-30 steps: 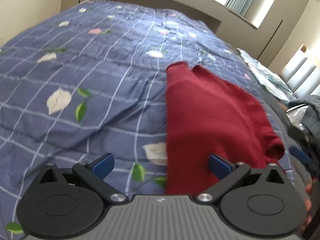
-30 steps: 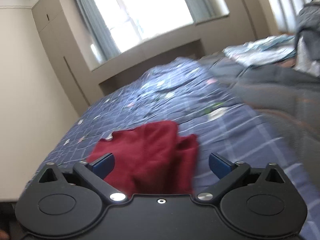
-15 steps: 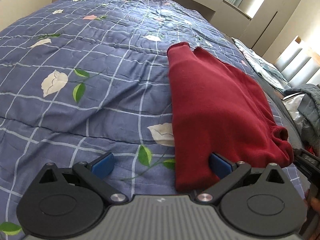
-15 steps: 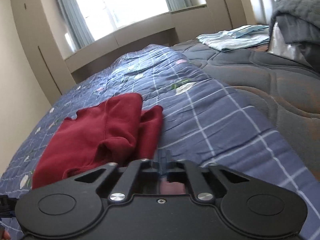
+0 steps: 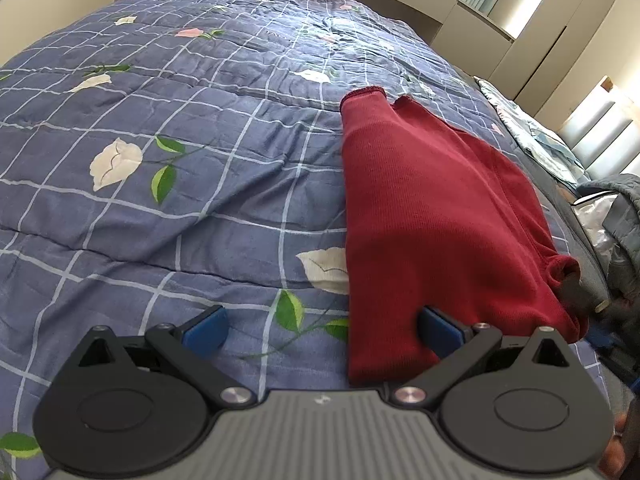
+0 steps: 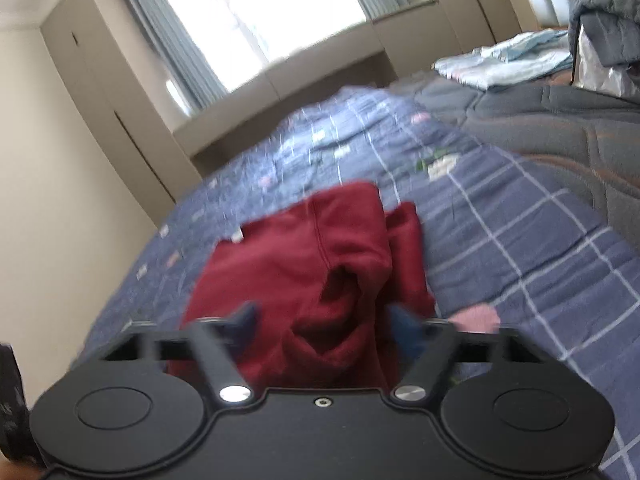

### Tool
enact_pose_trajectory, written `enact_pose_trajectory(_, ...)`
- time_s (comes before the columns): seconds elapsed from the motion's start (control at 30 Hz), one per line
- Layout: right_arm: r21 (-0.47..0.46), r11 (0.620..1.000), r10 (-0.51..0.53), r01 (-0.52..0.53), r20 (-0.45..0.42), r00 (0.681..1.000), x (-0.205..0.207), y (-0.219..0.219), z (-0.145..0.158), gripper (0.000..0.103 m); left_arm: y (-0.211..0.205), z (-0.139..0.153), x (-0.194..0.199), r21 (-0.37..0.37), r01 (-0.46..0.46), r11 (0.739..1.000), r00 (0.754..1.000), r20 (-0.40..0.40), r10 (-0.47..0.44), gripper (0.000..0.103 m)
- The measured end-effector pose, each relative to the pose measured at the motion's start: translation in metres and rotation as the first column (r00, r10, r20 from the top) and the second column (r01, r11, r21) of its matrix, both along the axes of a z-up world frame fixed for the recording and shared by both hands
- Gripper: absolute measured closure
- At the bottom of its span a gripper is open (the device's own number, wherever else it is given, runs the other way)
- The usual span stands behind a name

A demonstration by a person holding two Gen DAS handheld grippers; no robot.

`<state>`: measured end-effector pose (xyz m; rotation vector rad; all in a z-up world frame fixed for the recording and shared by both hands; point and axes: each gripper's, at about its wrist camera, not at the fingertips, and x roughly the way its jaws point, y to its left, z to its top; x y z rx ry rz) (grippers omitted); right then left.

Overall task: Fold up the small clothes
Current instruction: 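Release the sweater with the right gripper and press the bundle flat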

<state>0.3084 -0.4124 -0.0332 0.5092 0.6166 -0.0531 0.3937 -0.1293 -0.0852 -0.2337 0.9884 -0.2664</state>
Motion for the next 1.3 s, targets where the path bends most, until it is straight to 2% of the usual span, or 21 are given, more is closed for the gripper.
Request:
enact_pose_trajectory(0.07, -0.021, 1.0, -0.016, 0.016, -0.006, 1.0, -0.007, -0.001, -0.005, 0.089, 0.0, 0.0, 0.0, -0.003, 0.001, 1.0, 1.0, -0.001, -0.001, 0.0)
enact_pose_trajectory(0.1, -0.022, 1.0, -0.019, 0.019, -0.003, 1.0, -0.012, -0.004, -0.009, 0.092, 0.0, 0.0, 0.0, -0.005, 0.003, 1.0, 1.0, -0.001, -0.003, 0.0)
enact_pose_trajectory(0.2, -0.027, 0.999, -0.017, 0.016, -0.02, 1.0, -0.022, -0.007, -0.019, 0.095, 0.001, -0.001, 0.0, -0.01, 0.013, 1.0, 1.0, -0.003, -0.013, 0.0)
enact_pose_trajectory(0.33, -0.064, 0.998, 0.002, -0.004, -0.026, 1.0, -0.023, -0.003, -0.025, 0.094, 0.001, -0.004, 0.001, -0.004, 0.028, 1.0, 1.0, 0.005, -0.028, 0.0)
enact_pose_trajectory(0.43, -0.115, 0.993, 0.006, -0.009, -0.018, 1.0, -0.023, -0.003, -0.018, 0.076, 0.003, -0.002, 0.003, -0.01, 0.033, 0.999, 0.999, 0.006, -0.033, 0.0)
enact_pose_trajectory(0.47, -0.126, 0.992, 0.006, -0.006, -0.005, 1.0, -0.025, -0.006, -0.015, 0.065, 0.005, 0.0, 0.004, -0.014, 0.027, 1.0, 1.0, 0.009, -0.027, 0.0)
enact_pose_trajectory(0.5, -0.142, 0.99, 0.004, -0.003, 0.012, 1.0, -0.027, -0.008, -0.011, 0.049, 0.007, 0.003, 0.005, -0.017, 0.019, 1.0, 1.0, 0.018, -0.019, 0.0)
enact_pose_trajectory(0.53, -0.166, 0.986, 0.003, 0.002, 0.032, 0.999, -0.028, -0.011, -0.008, 0.039, 0.008, 0.006, 0.007, -0.018, 0.013, 1.0, 1.0, 0.029, -0.012, 0.0)
enact_pose_trajectory(0.57, -0.194, 0.981, 0.004, 0.006, 0.053, 0.999, -0.028, -0.014, -0.004, 0.021, 0.009, 0.01, 0.011, -0.016, 0.007, 1.0, 0.999, 0.045, -0.006, 0.0)
enact_pose_trajectory(0.6, -0.227, 0.974, 0.009, 0.008, 0.075, 0.997, -0.026, -0.016, -0.001, 0.012, 0.01, 0.014, 0.015, -0.012, 0.003, 1.0, 0.998, 0.06, -0.003, 0.0)
enact_pose_trajectory(0.7, -0.29, 0.957, 0.029, 0.005, 0.11, 0.993, -0.002, -0.019, 0.003, 0.001, 0.002, 0.023, 0.037, 0.011, -0.005, 1.0, 0.995, 0.1, 0.004, 0.0)
enact_pose_trajectory(0.73, -0.298, 0.954, 0.04, -0.003, 0.118, 0.992, 0.01, -0.019, 0.003, 0.001, -0.002, 0.024, 0.044, 0.02, -0.01, 1.0, 0.994, 0.105, 0.008, 0.0)
enact_pose_trajectory(0.93, -0.378, 0.922, 0.128, -0.082, 0.099, 0.987, 0.108, -0.015, -0.004, 0.001, -0.036, 0.026, 0.099, 0.087, -0.012, 0.996, 0.982, 0.188, -0.005, 0.0)
enact_pose_trajectory(1.03, -0.426, 0.9, 0.103, -0.089, 0.009, 0.995, 0.15, -0.02, -0.017, 0.003, -0.049, 0.02, 0.123, 0.101, -0.038, 0.994, 0.983, 0.183, 0.019, 0.0)
enact_pose_trajectory(1.07, -0.41, 0.908, 0.085, -0.082, -0.012, 0.996, 0.156, -0.025, -0.022, 0.008, -0.05, 0.017, 0.127, 0.097, -0.037, 0.995, 0.984, 0.176, 0.02, 0.0)
enact_pose_trajectory(1.13, -0.269, 0.96, 0.087, -0.082, 0.006, 0.996, 0.15, -0.043, -0.028, 0.016, -0.052, 0.009, 0.132, 0.085, -0.03, 0.996, 0.987, 0.16, 0.016, 0.0)
enact_pose_trajectory(1.2, -0.175, 0.981, 0.096, -0.087, 0.048, 0.994, 0.139, -0.054, -0.033, 0.034, -0.052, 0.002, 0.132, 0.075, -0.028, 0.997, 0.988, 0.155, 0.016, 0.0)
enact_pose_trajectory(1.23, -0.17, 0.981, 0.099, -0.088, 0.057, 0.993, 0.135, -0.054, -0.035, 0.038, -0.052, -0.002, 0.131, 0.07, -0.027, 0.997, 0.987, 0.159, 0.016, 0.0)
enact_pose_trajectory(1.3, -0.169, 0.981, 0.112, -0.095, 0.095, 0.989, 0.126, -0.055, -0.036, 0.057, -0.051, -0.006, 0.129, 0.061, -0.03, 0.998, 0.985, 0.171, 0.019, 0.0)
